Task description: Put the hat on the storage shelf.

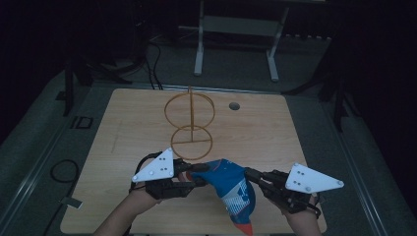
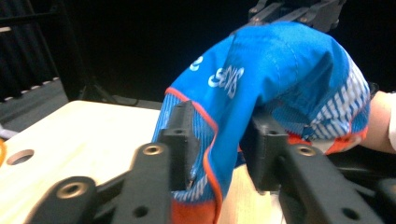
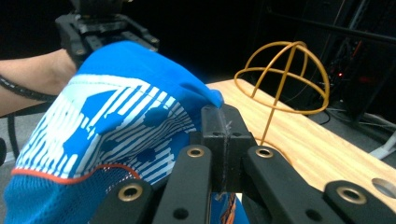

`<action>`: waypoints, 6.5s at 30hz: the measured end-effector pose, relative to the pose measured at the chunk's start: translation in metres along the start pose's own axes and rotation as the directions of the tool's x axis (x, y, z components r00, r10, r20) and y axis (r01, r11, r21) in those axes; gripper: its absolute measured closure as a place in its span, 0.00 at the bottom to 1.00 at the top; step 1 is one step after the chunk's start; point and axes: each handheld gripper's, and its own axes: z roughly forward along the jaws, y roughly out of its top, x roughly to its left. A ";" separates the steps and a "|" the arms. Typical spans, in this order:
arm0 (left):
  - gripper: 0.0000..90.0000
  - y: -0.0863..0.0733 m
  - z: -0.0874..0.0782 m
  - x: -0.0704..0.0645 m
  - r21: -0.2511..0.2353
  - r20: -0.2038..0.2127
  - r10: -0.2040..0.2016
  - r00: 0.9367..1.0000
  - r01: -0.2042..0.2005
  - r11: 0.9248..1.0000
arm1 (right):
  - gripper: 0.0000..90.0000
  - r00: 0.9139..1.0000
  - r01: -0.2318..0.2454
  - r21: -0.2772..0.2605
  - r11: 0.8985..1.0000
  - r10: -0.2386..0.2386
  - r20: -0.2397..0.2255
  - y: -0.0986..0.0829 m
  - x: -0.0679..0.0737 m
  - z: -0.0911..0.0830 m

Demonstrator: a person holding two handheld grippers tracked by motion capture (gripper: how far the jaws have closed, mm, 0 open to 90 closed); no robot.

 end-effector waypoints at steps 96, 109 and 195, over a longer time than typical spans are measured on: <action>0.03 -0.161 -0.071 -0.025 -0.110 -0.514 -0.232 0.826 0.205 0.973 | 1.00 0.988 -0.092 0.213 0.973 0.063 0.138 0.068 -0.113 0.205; 0.03 -0.163 -0.069 -0.023 -0.104 -0.507 -0.238 0.829 0.215 0.971 | 0.90 0.981 -0.153 0.205 0.967 0.123 0.152 0.044 -0.121 0.201; 0.03 -0.174 -0.063 -0.019 -0.062 -0.525 -0.239 0.817 0.243 0.968 | 0.16 0.987 -0.135 0.276 0.952 0.154 -0.051 -0.125 -0.067 0.115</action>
